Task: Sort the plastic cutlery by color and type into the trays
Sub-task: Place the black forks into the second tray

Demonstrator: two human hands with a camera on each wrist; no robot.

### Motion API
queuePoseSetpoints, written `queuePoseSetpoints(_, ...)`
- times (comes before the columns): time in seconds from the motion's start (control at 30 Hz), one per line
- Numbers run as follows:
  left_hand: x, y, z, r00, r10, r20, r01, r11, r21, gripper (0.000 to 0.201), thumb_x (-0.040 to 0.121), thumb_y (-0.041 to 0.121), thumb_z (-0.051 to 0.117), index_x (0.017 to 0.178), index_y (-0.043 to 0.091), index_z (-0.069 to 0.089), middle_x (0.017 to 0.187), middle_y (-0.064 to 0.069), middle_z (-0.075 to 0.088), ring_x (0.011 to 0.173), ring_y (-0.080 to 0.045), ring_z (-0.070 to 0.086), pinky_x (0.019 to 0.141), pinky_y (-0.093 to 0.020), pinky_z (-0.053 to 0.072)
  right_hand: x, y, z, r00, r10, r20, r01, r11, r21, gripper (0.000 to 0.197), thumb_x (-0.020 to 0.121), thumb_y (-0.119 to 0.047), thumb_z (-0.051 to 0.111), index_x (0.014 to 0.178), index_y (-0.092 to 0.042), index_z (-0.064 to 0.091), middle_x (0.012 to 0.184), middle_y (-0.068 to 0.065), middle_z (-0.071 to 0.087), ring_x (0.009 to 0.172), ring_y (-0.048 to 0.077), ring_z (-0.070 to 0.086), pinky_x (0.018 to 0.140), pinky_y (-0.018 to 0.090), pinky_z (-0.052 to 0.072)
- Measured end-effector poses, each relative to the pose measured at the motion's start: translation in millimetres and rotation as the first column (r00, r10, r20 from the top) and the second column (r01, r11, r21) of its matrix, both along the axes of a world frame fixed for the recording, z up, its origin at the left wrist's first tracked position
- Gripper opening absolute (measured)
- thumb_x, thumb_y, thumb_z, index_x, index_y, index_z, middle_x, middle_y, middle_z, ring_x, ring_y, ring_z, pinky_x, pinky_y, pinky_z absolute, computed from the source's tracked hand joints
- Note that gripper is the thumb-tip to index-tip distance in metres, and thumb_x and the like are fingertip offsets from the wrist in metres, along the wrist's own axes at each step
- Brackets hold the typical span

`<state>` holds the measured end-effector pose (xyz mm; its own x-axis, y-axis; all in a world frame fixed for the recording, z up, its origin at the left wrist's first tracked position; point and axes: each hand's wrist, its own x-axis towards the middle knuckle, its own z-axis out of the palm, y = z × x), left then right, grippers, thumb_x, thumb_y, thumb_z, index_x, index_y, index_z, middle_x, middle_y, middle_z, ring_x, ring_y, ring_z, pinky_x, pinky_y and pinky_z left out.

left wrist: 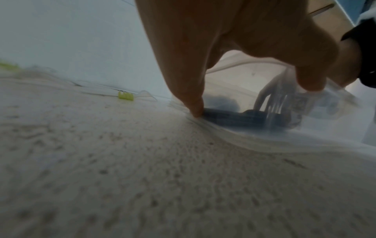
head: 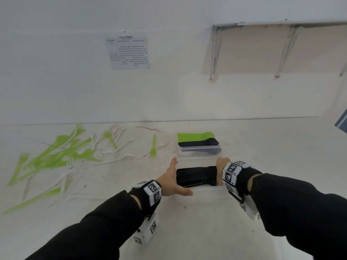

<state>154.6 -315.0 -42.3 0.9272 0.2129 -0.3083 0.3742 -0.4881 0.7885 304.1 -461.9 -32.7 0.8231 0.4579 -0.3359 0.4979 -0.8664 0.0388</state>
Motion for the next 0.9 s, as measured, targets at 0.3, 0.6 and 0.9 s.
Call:
queuePoseSetpoints(0.3, -3, -5, 4, 1.0, -0.005, -0.016, 0.006, 1.0, 0.009, 0.127, 0.073, 0.025, 0.079, 0.145, 0.014, -0.025, 0.158, 0.004, -0.009, 0.145, -0.012, 0.001, 0.108, -0.016, 0.013, -1, -13, 27, 0.998, 0.021, -0.056, -0.017, 0.998, 0.063, 0.06, 0.073, -0.026, 0.075, 0.125, -0.007, 0.052, 0.129, 0.015, 0.052, 0.119, 0.03, 0.052, 0.098, 0.036, 0.045)
queuePoseSetpoints(0.6, -22, 12, 18, 0.989, 0.13, 0.066, -0.12, 0.984, -0.133, 0.089, 0.084, 0.039, 0.064, 0.15, 0.02, 0.008, 0.154, 0.0, 0.022, 0.136, -0.02, 0.036, 0.105, -0.031, 0.036, -20, 19, 98, 0.999, 0.045, -0.022, -0.038, 0.971, 0.238, 0.028, 0.087, -0.026, 0.055, 0.106, -0.006, 0.062, 0.093, 0.006, 0.058, 0.081, 0.02, 0.053, 0.055, 0.021, 0.042)
queuePoseSetpoints(0.9, -163, 142, 36, 0.907, 0.289, 0.307, -0.369, 0.896, 0.246, 0.025, 0.092, 0.02, 0.054, 0.116, 0.025, 0.056, 0.109, 0.016, 0.051, 0.101, -0.004, 0.051, 0.078, -0.004, 0.038, -120, 170, 98, 0.93, 0.24, -0.278, -0.021, 0.79, 0.612, 0.011, 0.086, -0.023, 0.058, 0.094, -0.015, 0.059, 0.097, 0.01, 0.067, 0.061, 0.016, 0.058, 0.05, 0.023, 0.046)
